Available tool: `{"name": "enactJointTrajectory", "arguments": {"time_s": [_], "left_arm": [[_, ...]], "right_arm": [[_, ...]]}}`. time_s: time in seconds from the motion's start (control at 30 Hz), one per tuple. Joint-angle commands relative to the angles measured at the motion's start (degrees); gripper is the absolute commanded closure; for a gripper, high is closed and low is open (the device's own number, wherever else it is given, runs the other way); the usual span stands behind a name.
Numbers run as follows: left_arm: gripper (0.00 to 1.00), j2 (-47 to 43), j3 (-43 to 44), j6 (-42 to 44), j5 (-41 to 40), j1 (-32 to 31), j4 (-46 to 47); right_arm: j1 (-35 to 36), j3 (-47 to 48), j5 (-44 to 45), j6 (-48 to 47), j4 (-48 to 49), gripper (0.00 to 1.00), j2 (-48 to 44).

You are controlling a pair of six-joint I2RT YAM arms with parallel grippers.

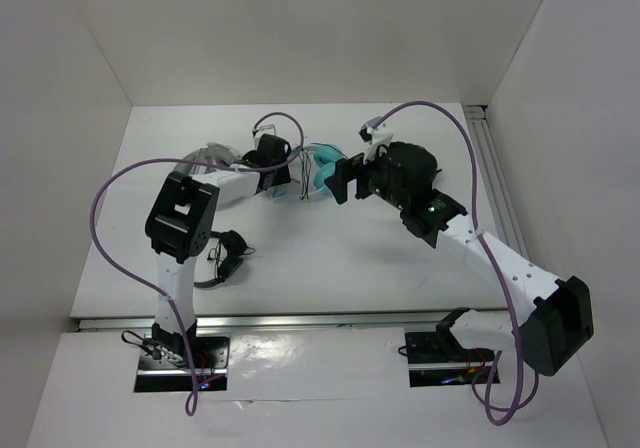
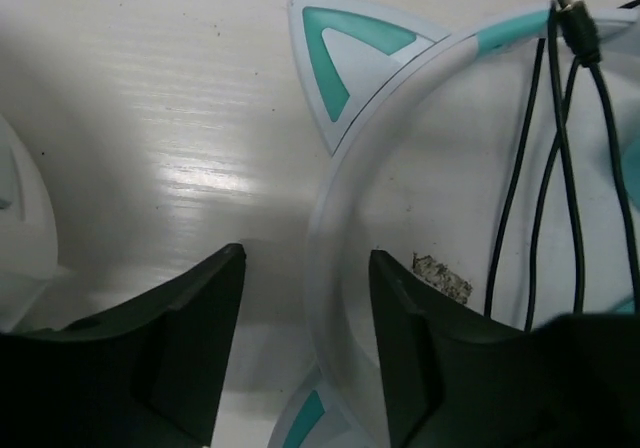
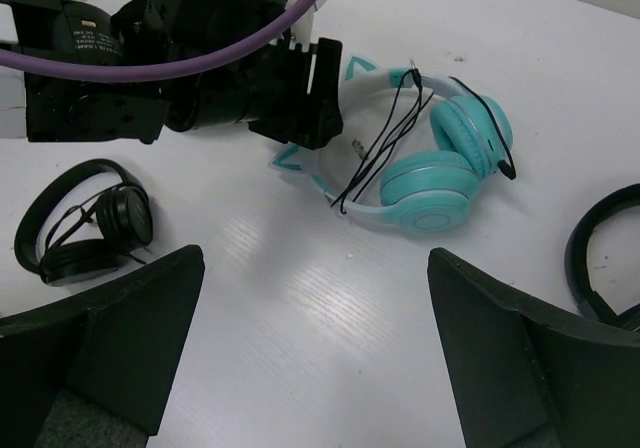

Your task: Wrap the headphones

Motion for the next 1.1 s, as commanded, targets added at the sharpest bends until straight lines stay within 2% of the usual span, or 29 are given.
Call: {"name": "enactJointTrajectory", "arguments": {"time_s": [0.0, 0.1, 0.17, 0.2, 0.3, 0.37, 0.53, 0.7, 0.73, 0.9, 1.07], "left_arm": [[0.32, -4.1, -0.8, -0.8, 1.9, 0.2, 4.8], [0.27, -7.8, -1.5, -0.8, 2.6, 0.2, 6.0], [0.05, -10.7, -2.8, -0.1, 3.3, 0.2, 7.7], [0.00, -13.8, -3.3, 0.5, 3.3, -0.4, 7.7], [0.00, -18.3, -2.3, 2.2, 3.9, -1.1, 5.9], [0.00, -22.7, 0.8, 3.3, 0.3, -3.3, 2.2], [0.00, -32.6, 6.4, 2.5, -8.0, -8.0, -18.8], [0.00, -51.1, 0.0, 0.8, -11.5, -8.5, -26.1], [0.00, -57.4, -0.6, 0.3, -12.1, -8.5, -27.5], [0.00, -72.8, -3.1, -0.5, -12.1, -8.5, -37.4], [0.00, -85.8, -5.2, 0.3, -9.7, -8.5, -41.8]], "right_arm": [[1.8, 0.9, -0.3, -0.8, 2.1, 0.00, -1.2], [2.3, 0.9, 1.9, -0.8, 0.7, 0.00, -1.9], [2.9, 2.4, 3.6, -0.2, 0.2, 0.00, -3.5], [2.9, 2.4, 4.7, 0.3, -1.2, 0.00, -3.5], [2.9, 6.2, 8.1, 1.9, -5.5, 0.00, -4.2], [3.4, 10.1, 12.4, 3.0, -8.9, 0.00, -4.2], [4.5, 17.1, 20.4, 4.2, -22.6, 0.00, -6.3], [4.5, 23.4, 20.4, 4.8, -31.6, 0.00, -14.5], [4.5, 24.3, 19.9, 4.8, -33.9, 0.00, -15.7], [4.5, 28.3, 18.6, 5.3, -41.2, 0.00, -23.3], [4.5, 27.6, 20.0, 6.9, -46.5, 0.00, -29.0]]}}
